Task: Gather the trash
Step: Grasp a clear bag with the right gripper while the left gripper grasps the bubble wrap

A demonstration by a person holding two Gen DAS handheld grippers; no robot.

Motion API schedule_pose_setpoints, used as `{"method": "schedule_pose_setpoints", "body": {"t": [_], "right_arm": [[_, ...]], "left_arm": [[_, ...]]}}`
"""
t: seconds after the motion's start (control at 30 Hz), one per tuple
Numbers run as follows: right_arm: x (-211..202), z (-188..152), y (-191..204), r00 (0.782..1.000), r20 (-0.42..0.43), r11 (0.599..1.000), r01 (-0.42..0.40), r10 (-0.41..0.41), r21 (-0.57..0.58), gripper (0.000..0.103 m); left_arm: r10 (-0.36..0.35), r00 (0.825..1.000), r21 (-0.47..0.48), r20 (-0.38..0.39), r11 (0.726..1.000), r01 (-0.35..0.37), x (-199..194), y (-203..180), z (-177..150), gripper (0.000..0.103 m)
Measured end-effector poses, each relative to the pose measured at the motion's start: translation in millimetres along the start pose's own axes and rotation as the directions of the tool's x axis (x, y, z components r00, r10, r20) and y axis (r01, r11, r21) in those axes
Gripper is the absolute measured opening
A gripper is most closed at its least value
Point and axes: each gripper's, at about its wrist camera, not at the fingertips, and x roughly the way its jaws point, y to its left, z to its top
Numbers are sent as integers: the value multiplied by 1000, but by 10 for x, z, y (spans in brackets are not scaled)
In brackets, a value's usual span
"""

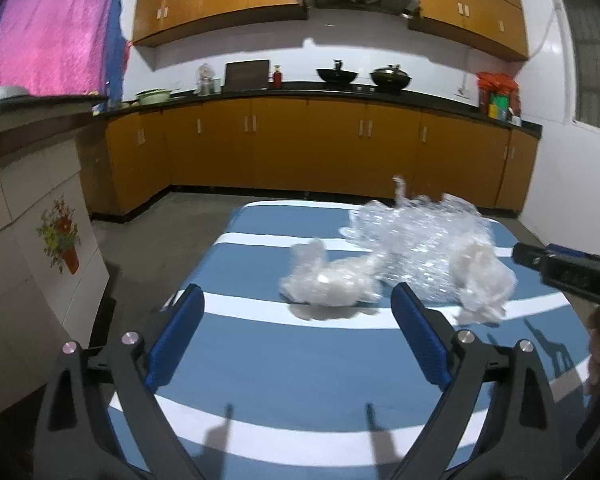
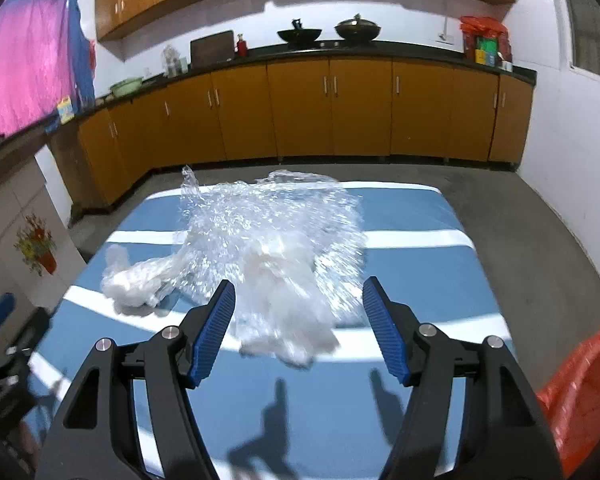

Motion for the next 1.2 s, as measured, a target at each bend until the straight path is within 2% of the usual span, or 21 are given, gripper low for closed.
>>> {"method": "schedule_pose_setpoints", "body": {"t": [0.2,0.3,0.37,0.47,0.5,0.57,0.73,0.93,1.1,1.2], "right_arm": [[373,30,47,998,-56,1000,6,-6,0,66],[457,-2,62,996,-89,1000,11,-13,-18,66],[490,-31,69,994,-107,999,4,-7,-32,52],[465,-88,41,993,-119,999,-4,-2,-47,37],[440,-103,29,993,-118,999,-6,0,-47,35],[364,-136,2,994,-112,999,-14,9,-40,27],[128,-256,-149,996,-94,1000,-10,7,-30,21],[-103,-374,-490,996,-90,999,26,-23,34,15],[-270,-417,-762,996,-75,994,63,-56,90,14],[-341,-433,-861,995,-73,991,76,-68,108,14]], "left_arm": [[17,1000,-38,-19,999,-18,142,127,44,92],[4,1000,-42,-29,999,-5,194,109,49,92],[-17,999,-42,-33,999,15,228,80,63,92],[-48,998,-37,-40,998,47,288,-6,95,92],[-55,998,-35,-40,998,54,296,-36,103,92],[-78,996,-26,-38,997,77,313,-134,128,92],[-125,991,9,-40,992,125,385,-425,188,92],[-185,978,19,-92,982,187,630,-873,233,91],[-212,965,65,-156,972,224,938,-1307,233,81],[-196,959,102,-204,970,220,1139,-1520,187,75]]}}
